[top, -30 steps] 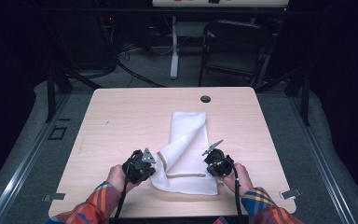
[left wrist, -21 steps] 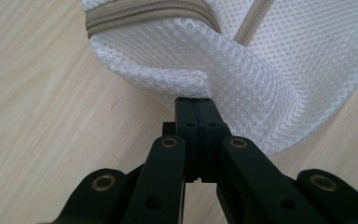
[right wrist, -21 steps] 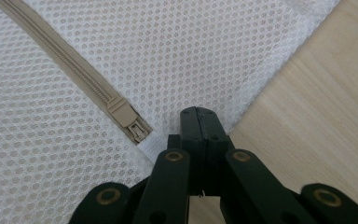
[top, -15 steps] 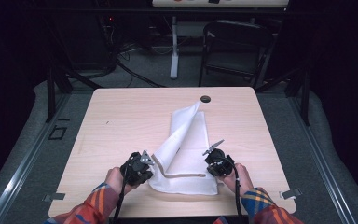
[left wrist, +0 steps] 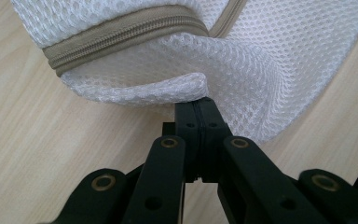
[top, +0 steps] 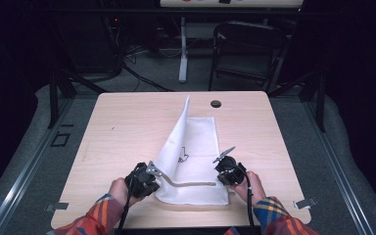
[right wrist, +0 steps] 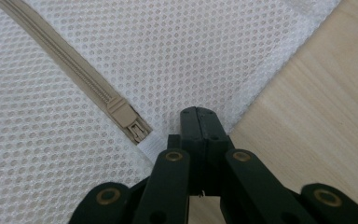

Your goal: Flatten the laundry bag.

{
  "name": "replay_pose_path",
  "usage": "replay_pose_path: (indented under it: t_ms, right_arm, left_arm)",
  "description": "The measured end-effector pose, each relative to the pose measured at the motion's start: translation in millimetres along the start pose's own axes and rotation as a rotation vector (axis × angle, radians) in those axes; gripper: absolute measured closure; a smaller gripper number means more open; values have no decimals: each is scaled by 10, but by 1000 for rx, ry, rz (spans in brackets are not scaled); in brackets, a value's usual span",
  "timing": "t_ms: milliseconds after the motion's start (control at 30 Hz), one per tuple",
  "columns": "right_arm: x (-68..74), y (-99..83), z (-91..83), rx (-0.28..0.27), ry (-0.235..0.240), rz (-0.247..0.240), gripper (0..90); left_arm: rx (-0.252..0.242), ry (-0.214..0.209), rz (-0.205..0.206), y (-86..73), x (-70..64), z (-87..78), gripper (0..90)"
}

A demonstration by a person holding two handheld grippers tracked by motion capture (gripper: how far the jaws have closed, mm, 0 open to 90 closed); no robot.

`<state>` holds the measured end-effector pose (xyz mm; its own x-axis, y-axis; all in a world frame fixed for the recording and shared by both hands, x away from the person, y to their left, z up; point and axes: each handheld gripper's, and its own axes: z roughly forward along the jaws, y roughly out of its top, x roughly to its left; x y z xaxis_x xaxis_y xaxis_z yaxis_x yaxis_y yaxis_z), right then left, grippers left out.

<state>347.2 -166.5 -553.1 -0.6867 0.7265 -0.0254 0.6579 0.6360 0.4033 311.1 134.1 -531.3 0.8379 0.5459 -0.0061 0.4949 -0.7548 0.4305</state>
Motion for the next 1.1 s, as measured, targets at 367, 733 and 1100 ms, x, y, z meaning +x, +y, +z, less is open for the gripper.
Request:
replay_pose_path:
  t_ms: [367, 733, 1100]
  right_arm:
    - [-24, -4, -3, 4, -14, 7, 900]
    - [-48, -13, -3, 0, -21, 19, 900]
    - [-93, -22, -1, -13, -9, 14, 900]
  left_arm:
    - [8, -21, 1, 2, -19, 4, 889]
    - [3, -57, -17, -40, -5, -25, 861]
    - [-69, -115, -20, -80, -94, -213, 485]
